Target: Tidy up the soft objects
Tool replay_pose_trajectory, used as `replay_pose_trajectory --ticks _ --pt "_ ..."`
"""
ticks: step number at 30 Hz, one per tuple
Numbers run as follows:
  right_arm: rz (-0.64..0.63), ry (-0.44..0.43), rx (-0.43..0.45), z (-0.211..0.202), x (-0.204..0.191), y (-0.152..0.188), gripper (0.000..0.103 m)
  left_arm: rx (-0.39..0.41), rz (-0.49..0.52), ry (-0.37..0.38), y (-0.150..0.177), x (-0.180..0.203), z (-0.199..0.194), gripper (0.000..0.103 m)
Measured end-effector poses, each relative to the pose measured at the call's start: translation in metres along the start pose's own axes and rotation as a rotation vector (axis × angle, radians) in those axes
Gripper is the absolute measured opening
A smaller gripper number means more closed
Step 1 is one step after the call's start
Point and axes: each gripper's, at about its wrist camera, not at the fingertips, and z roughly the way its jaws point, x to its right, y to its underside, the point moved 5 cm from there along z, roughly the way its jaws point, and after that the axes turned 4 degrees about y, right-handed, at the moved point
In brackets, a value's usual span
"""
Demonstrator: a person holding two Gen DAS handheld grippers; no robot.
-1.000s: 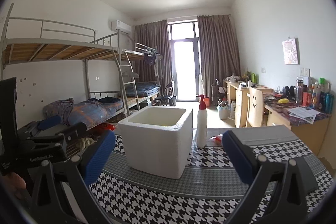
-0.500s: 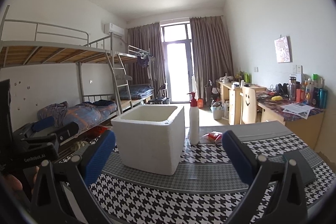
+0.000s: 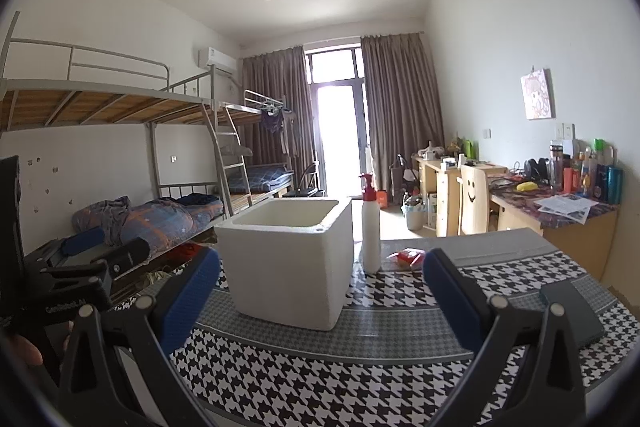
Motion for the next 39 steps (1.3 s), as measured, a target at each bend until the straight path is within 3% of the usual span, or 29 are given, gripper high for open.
replay_pose_trajectory --ticks 39 --pt "0.011 0.016 -0.022 -0.005 0.000 0.022 0.102 -0.024 0.010 -0.021 0.019 -0.008 -0.004 0.102"
